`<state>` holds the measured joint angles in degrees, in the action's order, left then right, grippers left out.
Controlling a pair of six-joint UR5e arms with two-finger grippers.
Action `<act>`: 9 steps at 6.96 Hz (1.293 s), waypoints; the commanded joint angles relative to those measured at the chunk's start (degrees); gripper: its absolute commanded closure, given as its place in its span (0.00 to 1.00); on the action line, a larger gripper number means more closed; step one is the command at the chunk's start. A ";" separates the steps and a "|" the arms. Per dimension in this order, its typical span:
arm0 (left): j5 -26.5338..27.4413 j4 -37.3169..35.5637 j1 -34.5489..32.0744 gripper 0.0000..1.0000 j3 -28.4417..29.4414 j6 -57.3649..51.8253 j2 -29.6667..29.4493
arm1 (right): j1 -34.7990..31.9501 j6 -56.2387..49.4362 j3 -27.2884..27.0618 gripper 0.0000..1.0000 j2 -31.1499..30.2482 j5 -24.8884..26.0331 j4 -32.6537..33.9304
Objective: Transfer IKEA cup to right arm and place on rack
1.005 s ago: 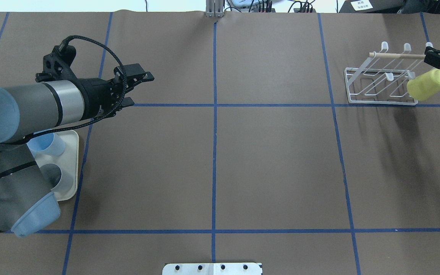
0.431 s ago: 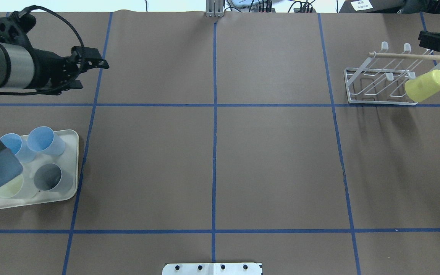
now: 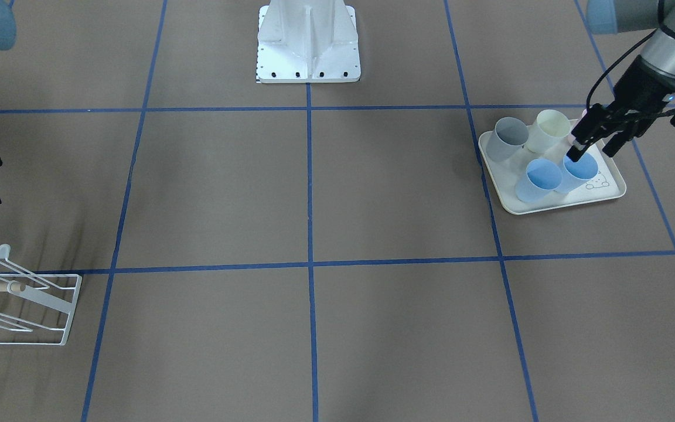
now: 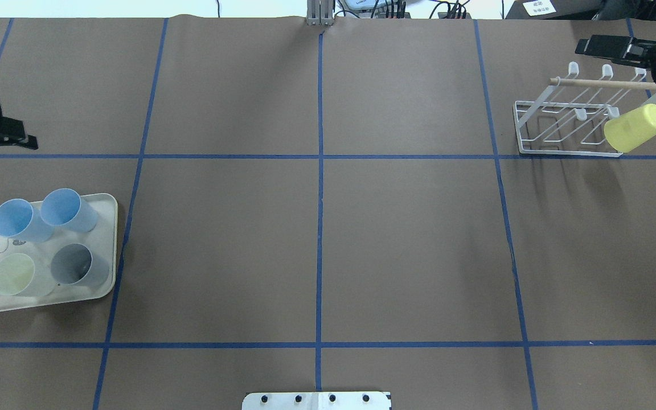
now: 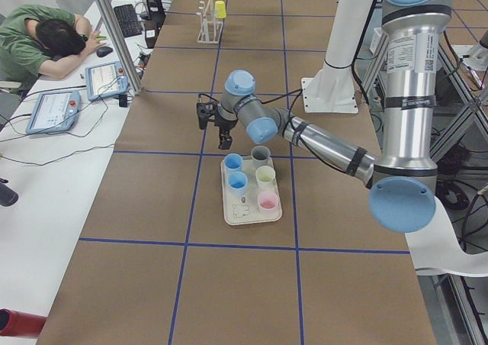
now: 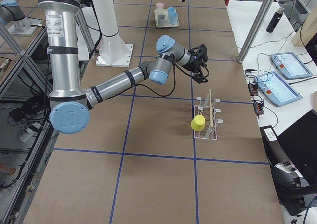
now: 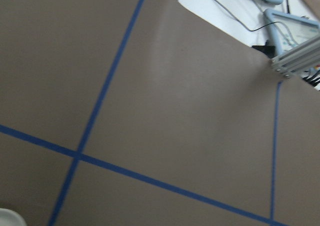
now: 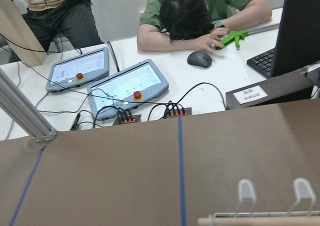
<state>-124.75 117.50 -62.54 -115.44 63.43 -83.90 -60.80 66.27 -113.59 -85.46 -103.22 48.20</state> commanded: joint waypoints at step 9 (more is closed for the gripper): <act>-2.52 0.54 7.17 0.01 5.58 -12.90 17.99 | 9.38 18.90 -1.81 0.00 6.18 -2.08 -0.74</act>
<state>-127.20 117.94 -55.59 -110.44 50.53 -65.97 -51.46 85.16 -115.30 -79.29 -105.28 47.47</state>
